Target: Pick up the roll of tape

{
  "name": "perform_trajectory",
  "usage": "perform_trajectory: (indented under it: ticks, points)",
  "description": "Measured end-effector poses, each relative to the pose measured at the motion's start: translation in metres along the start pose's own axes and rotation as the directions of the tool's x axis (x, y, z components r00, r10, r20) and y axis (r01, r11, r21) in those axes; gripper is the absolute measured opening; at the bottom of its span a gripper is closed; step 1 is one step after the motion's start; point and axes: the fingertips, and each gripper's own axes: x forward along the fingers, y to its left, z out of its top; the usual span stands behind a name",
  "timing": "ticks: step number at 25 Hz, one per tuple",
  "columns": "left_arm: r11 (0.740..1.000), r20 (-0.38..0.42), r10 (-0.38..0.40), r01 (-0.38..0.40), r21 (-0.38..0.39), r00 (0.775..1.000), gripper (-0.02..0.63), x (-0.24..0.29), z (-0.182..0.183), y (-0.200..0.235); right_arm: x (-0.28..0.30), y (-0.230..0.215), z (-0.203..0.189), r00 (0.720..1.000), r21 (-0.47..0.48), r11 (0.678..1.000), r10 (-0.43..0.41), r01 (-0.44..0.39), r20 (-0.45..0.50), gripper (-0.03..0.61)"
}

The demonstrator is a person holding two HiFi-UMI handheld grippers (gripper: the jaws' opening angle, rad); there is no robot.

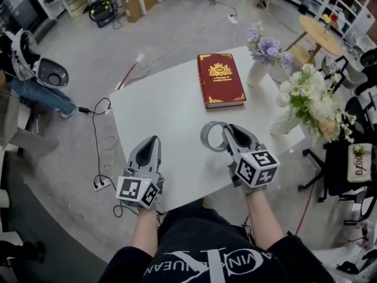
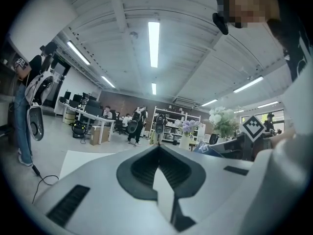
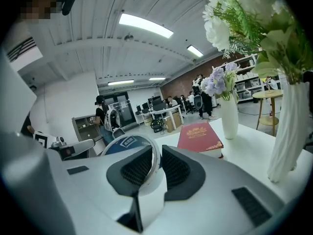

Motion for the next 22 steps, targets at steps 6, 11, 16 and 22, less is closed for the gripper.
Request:
perform_trajectory:
  ticks: [6, 11, 16, 22]
  points:
    - [1.000, 0.018, 0.006, -0.007, 0.011, 1.000, 0.003, 0.003, 0.012, 0.002, -0.001, 0.002, 0.015, 1.000, -0.004, 1.000, 0.012, -0.012, 0.029, 0.074]
    - [1.000, 0.038, 0.014, -0.015, 0.019, 0.999, 0.003, 0.003, 0.023, 0.007, -0.003, 0.007, 0.028, 0.998, -0.008, 1.000, 0.022, -0.022, 0.057, 0.074]
    - [0.999, 0.050, 0.021, -0.023, 0.024, 0.999, 0.003, 0.002, 0.031, 0.010, -0.004, 0.010, 0.036, 0.997, -0.010, 1.000, 0.029, -0.028, 0.076, 0.074]
    - [0.999, 0.071, 0.024, -0.026, 0.031, 0.997, 0.003, 0.000, 0.041, 0.015, -0.006, 0.016, 0.045, 0.994, -0.017, 0.999, 0.034, -0.032, 0.100, 0.073]
